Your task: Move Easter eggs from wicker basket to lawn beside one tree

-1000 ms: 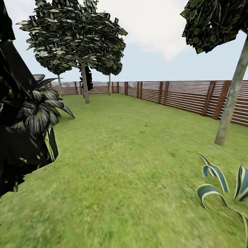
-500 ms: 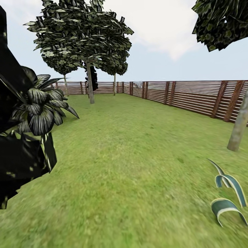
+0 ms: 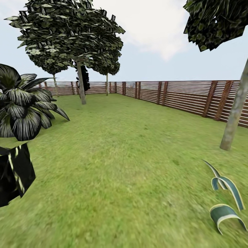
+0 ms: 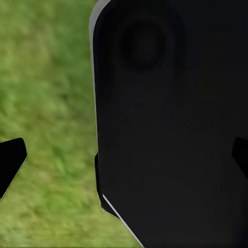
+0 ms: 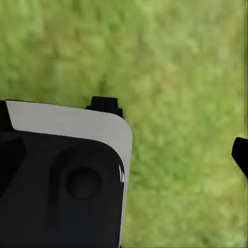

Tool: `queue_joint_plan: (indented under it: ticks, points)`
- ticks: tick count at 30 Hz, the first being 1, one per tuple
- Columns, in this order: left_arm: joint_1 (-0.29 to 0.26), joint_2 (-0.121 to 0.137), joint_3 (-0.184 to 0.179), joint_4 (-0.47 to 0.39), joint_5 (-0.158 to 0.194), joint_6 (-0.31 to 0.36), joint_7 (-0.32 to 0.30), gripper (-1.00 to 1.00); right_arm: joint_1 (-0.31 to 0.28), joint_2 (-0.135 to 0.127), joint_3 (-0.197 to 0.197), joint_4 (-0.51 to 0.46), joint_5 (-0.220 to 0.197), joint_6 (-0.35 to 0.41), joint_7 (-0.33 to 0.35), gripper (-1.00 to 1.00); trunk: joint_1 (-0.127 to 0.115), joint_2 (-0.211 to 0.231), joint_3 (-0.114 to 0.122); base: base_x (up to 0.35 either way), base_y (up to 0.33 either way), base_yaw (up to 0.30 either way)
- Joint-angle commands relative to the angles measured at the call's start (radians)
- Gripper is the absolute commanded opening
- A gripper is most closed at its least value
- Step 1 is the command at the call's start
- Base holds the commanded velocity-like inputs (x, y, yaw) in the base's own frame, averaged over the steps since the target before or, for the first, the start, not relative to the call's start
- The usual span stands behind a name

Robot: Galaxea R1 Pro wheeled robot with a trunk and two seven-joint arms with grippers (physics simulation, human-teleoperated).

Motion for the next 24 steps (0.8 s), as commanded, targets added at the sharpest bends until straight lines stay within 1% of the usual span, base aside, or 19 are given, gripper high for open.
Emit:
queue_joint_plan:
  ticks: [1,24]
  points:
    - [0.001,0.0,0.0,-0.002,-0.001,-0.001,-0.001,1.0,-0.002,0.0,0.0,0.004,0.01,-0.006,-0.001,1.0,0.001,0.0,-0.001,0.337,0.0,-0.013]
    - [0.001,0.0,0.0,-0.002,-0.001,-0.001,-0.001,1.0,-0.002,0.0,-0.001,0.004,0.009,-0.006,-0.003,1.0,0.001,0.0,-0.001,0.337,0.0,0.0]
